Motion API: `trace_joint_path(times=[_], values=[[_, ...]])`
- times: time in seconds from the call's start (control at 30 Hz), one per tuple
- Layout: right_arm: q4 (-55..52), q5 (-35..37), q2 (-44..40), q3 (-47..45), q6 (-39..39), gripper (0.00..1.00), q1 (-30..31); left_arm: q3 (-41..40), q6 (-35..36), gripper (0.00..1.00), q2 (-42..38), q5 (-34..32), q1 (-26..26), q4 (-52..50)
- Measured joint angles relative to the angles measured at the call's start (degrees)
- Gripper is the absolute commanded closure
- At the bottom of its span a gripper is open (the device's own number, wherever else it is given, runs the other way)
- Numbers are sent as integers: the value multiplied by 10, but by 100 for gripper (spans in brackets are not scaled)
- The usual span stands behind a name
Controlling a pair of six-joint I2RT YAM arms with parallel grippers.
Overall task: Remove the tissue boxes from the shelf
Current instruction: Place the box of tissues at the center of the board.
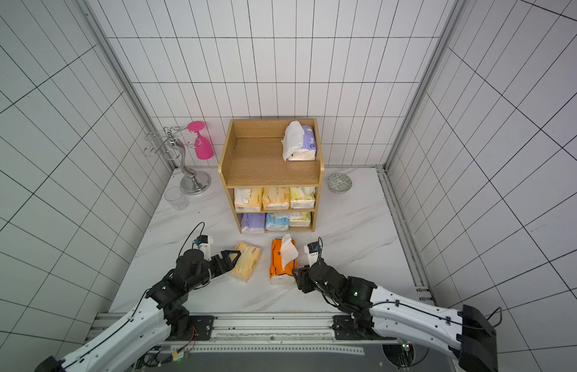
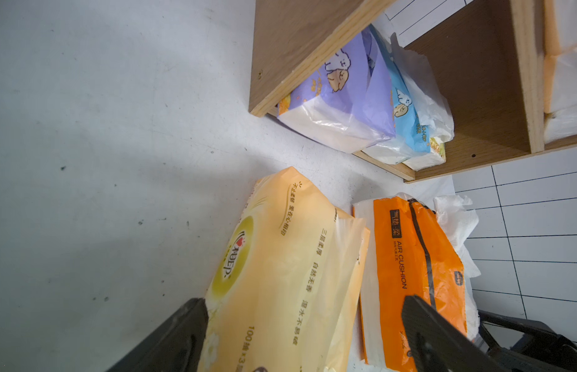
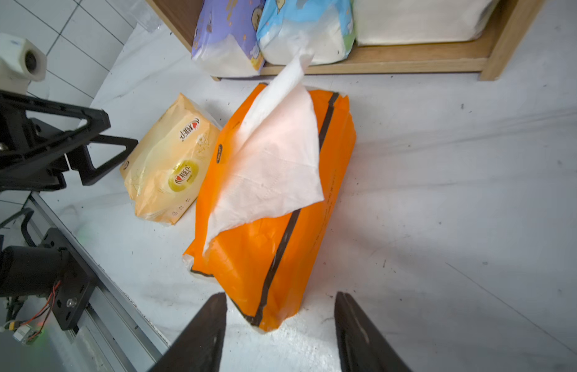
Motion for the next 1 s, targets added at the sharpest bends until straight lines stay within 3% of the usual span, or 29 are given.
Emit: trace_joint_path(times=[0.17,0.33,0.8,1.0], values=[[-17,-28,-49,-1,17,41,-84,-4,-4,2,0,2,-2,4],[-6,-70,-25,-6,22,43,-122,-7,-6,2,0,2,-6,4],[169,-199,307,37,8,54,-130,-10,-11,2,20,11,-16,13],[226,-227,382,87,7,55,-111,-11,-13,2,7,15,-21,11]])
